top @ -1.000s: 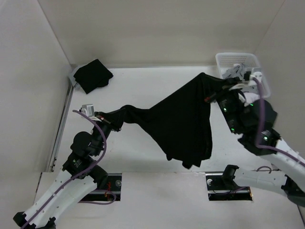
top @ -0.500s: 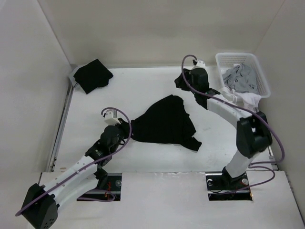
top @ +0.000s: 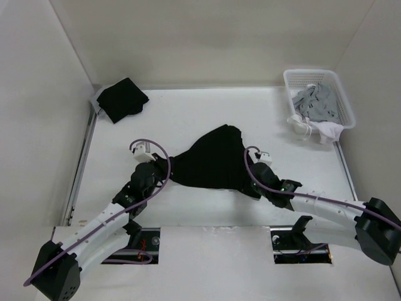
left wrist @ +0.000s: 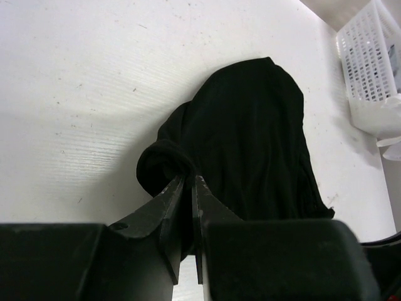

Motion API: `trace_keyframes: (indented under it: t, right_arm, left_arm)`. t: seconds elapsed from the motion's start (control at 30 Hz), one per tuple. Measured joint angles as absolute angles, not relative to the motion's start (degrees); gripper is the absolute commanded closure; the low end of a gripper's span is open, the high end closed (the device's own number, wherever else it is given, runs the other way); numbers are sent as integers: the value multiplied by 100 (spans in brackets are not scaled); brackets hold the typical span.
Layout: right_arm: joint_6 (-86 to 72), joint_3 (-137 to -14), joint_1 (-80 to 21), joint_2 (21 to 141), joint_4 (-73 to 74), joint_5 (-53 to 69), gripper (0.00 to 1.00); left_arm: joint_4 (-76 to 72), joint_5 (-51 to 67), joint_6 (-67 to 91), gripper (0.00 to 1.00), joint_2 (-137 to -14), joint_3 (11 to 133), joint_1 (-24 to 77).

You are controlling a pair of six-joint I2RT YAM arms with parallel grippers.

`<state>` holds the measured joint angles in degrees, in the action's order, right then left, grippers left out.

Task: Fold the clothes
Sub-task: Flatten the tank top out

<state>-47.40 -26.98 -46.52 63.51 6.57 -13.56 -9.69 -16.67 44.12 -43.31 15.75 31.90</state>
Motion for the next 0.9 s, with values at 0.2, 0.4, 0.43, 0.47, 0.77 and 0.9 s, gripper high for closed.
trace_keyframes:
  t: [0.2, 0.4, 0.43, 0.47, 0.77, 0.9]
  right_arm:
    - [-5221, -2517, -4772, 6230, 838, -1590, 62]
    - [-5273, -2517, -4772, 6733, 694, -1586, 67]
    - [-5271, -2517, -4772, 6775, 642, -1588, 69]
    - [-5266, -2517, -4772, 6831, 558, -1586, 70]
    - [-5212, -2517, -4772, 7017, 235, -1586, 73]
    - [-5157, -2532, -4772, 7052, 233, -1584, 88]
  left_arm:
    - [-864, -1522, 4410, 92, -4263, 1575, 3081]
    - [-727, -1302, 4414, 92, -4132, 1575, 2773]
    - [-714, -1264, 4416, 92, -4132, 1575, 2733]
    - [-705, -1229, 4416, 92, -4132, 1575, 2720]
    - [-705, -1127, 4416, 92, -4143, 1570, 2700]
    - [-705, -1111, 4418, 92, -4147, 1570, 2700]
